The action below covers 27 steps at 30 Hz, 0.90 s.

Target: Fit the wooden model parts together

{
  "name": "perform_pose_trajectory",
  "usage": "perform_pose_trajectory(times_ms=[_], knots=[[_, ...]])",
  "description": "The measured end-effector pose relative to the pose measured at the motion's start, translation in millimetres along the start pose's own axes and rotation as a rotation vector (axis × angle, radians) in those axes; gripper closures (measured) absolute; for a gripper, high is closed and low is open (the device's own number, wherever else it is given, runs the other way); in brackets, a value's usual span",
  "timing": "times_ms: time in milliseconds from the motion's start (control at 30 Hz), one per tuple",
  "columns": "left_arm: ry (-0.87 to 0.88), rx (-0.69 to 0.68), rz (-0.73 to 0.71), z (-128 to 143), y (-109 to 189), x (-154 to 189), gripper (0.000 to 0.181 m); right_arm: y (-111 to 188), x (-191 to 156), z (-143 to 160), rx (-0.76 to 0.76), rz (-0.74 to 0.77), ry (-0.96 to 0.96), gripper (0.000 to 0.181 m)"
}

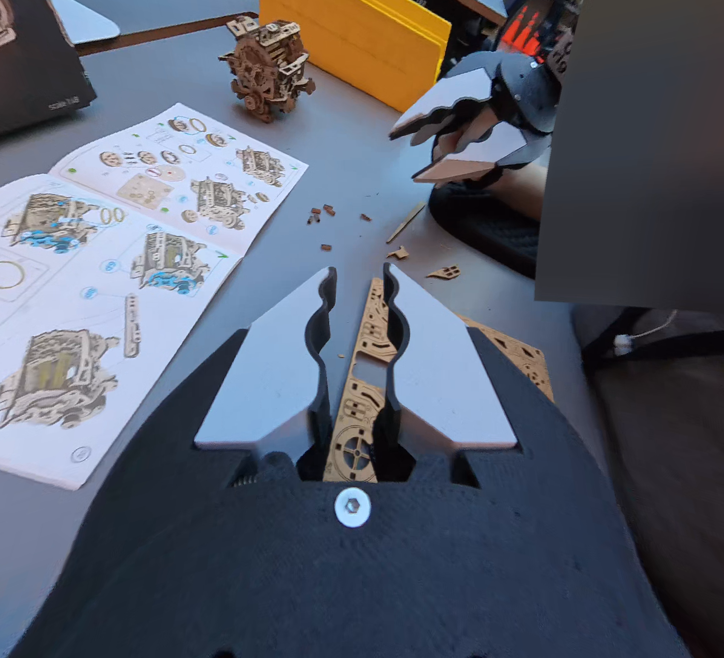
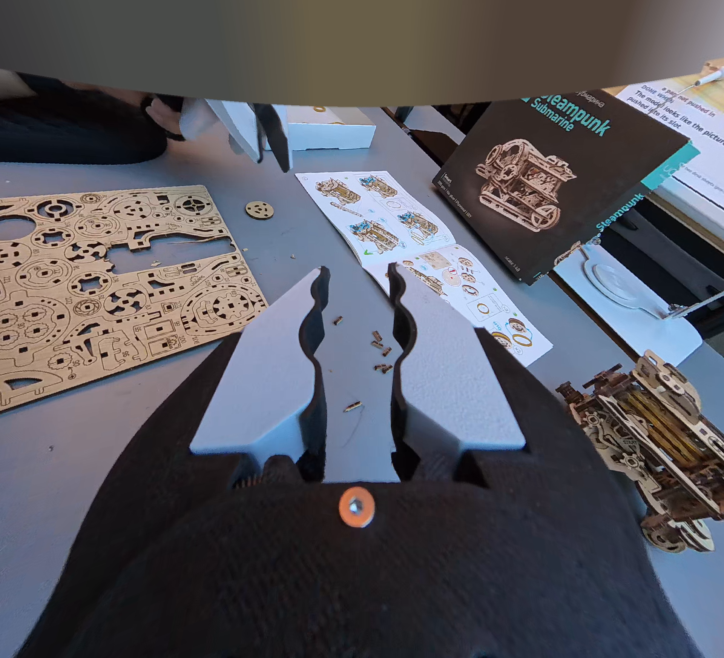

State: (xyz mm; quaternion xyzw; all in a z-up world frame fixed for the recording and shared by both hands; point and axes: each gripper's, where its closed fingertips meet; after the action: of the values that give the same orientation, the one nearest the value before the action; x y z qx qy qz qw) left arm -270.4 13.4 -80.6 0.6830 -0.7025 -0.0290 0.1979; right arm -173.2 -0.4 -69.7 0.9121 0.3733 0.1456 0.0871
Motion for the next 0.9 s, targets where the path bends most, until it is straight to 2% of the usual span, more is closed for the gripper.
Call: perform_pose_trajectory(times_ms=[167,367,500,567,667,767,900], knots=[[-0.017,-0.032,-0.031,6.0,0.7,-2.7,0.159,-2.9,-4.2,9.0,-0.041,-0.039,0.000,0.152],[0.012,-0.014,-0.024,2.5,2.6,-1.6,0.160,0.2,1.3,8.7,-0.048,-0.022,0.031,0.154],[-0.008,-0.013,-0.063,-0.7,7.5,-5.3,0.162,-1.2,-4.1,10.3,-0.052,-0.066,-0.013,0.158],[0.003,0.008,-0.082,-5.0,11.9,-8.2,0.162,-4.0,-8.8,13.6,-0.065,-0.104,-0.019,0.160],[-0.007,0.070,-0.059,-15.5,19.8,-6.3,0.160,-11.3,-21.6,29.3,-0.168,-0.213,-0.049,0.163],[-0.027,0.103,-0.071,-19.9,26.1,-8.9,0.160,-21.5,-47.8,23.4,-0.210,-0.376,-0.097,0.163],[-0.050,0.122,-0.114,-26.5,35.2,-9.1,0.159,-45.9,-71.0,31.8,-0.331,-0.449,0.006,0.162]])
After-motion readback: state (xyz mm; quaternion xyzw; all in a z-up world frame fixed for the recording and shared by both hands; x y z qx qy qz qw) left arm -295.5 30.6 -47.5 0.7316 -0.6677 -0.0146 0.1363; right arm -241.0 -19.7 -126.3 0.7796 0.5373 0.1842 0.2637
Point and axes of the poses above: each gripper's, where its closed fingertips meet, y back along the fingers, z out of its underside, x = y × z across the jaws, and after that the axes turned 7 degrees about -y, right-handed
